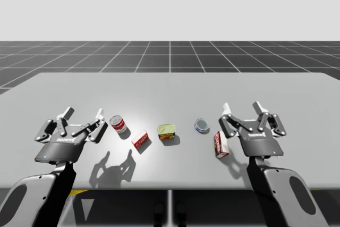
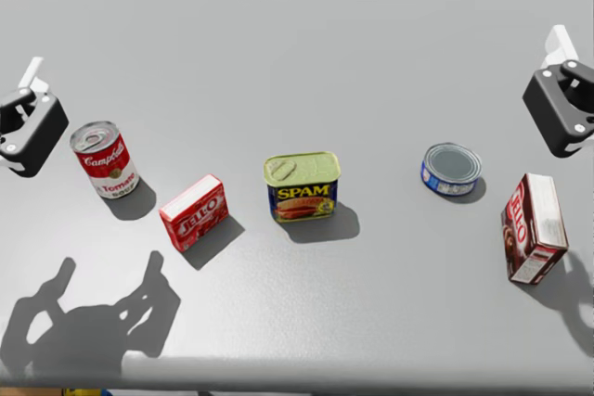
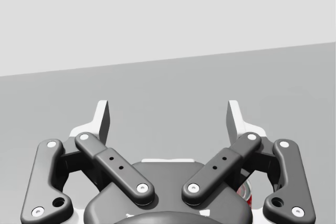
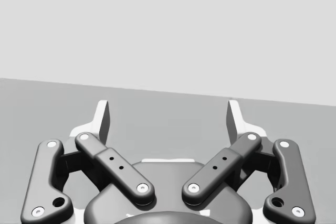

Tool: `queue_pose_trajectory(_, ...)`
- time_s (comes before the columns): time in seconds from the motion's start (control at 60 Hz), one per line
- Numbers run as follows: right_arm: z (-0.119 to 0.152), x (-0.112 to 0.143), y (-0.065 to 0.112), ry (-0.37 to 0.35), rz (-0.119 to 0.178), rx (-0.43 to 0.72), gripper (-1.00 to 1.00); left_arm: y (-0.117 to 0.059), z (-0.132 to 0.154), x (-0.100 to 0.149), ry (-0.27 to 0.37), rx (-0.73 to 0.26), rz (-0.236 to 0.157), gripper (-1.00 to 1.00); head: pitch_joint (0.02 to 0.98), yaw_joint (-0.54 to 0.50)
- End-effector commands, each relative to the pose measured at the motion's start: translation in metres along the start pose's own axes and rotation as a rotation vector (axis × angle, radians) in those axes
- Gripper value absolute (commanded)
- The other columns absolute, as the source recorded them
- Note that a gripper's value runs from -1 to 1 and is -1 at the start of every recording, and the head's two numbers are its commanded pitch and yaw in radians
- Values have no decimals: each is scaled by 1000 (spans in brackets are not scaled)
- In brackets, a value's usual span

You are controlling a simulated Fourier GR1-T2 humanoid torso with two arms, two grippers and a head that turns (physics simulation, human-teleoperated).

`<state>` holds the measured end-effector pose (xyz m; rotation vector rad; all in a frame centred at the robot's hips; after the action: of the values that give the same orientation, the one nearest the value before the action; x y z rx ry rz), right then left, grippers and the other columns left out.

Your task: Lift the meat can off the table.

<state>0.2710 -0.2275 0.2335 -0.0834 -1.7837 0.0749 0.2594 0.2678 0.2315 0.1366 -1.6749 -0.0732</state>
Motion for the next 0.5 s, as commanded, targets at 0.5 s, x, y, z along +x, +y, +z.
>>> queue_pose_trajectory(0.5, 65, 17, 98, 139, -54, 191, -1000, -2, 0, -2, 5, -12, -6, -1000, 831, 42)
